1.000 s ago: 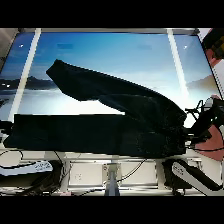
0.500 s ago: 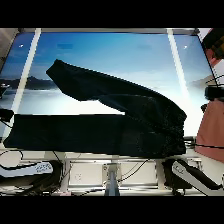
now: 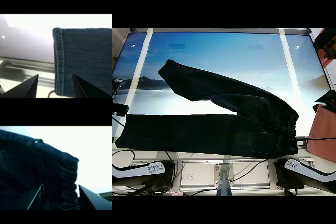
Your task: Fold the clothes and pants, and hang the long-sleeved shirts on hangers.
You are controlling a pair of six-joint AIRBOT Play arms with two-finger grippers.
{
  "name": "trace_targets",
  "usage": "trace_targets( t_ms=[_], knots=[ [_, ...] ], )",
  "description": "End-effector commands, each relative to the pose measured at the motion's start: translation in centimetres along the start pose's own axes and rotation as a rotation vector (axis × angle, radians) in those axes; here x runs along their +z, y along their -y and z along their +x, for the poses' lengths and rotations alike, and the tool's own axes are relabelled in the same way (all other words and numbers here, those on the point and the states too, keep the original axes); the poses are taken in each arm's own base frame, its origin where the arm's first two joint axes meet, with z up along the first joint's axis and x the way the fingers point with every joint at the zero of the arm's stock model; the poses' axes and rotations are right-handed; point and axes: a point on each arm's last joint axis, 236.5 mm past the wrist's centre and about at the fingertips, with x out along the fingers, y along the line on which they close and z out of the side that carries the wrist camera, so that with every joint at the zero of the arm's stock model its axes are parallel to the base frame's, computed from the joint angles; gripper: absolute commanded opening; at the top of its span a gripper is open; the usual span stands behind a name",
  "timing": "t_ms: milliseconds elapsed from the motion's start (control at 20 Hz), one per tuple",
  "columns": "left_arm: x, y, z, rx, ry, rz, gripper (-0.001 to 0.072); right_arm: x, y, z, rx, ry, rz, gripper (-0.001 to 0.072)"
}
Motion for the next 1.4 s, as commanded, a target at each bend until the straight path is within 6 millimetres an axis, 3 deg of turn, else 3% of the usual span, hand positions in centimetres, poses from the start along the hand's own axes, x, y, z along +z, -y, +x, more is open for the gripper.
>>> trace_targets(
  t_ms=[0,150,400,550,700,900,1000,1150,1250,1350],
  knots=[
    [0.2,0.0,-0.1,0.001,0.009,-0.042,0.0462,-5.1,1.3,4.4,0.085,-0.156,0.034,0.0532],
    [0.4,0.2,-0.1,-0.002,0.012,-0.046,0.0462,-10.9,3.6,7.5,0.032,-0.318,0.051,0.0533],
    [1.1,1.0,-0.4,-0.011,0.026,-0.029,0.0462,-14.4,4.2,10.7,0.062,-0.418,0.1,0.0533],
    [1.4,1.3,-0.6,-0.009,0.03,-0.019,0.0462,-14.7,4.7,12.2,0.085,-0.449,0.11,0.0534],
    [1.5,1.3,-0.6,-0.01,0.031,-0.017,0.0462,-14.7,3.5,13.8,0.188,-0.464,0.105,0.0532],
    [1.6,1.5,-0.6,-0.011,0.033,-0.013,0.0462,-11.3,0.6,16.3,0.379,-0.332,0.132,0.0518],
    [2.2,2.3,-0.8,-0.033,0.05,-0.009,0.0462,-10.1,-0.5,16.7,0.447,-0.281,0.114,0.0439],
    [6.3,7.0,-2.0,-0.236,0.213,-0.071,0.0462,-9.4,-0.7,16.6,0.462,-0.236,0.05,0.0057],
    [11.2,10.3,-4.6,-0.421,0.409,-0.168,0.0464,-8.9,-0.6,16.6,0.455,-0.217,0.034,0.0054],
    [16.5,12.1,-7.7,-0.602,0.607,-0.313,0.0485,-8.7,-0.5,16.5,0.448,-0.205,0.02,0.0054]
  ],
)
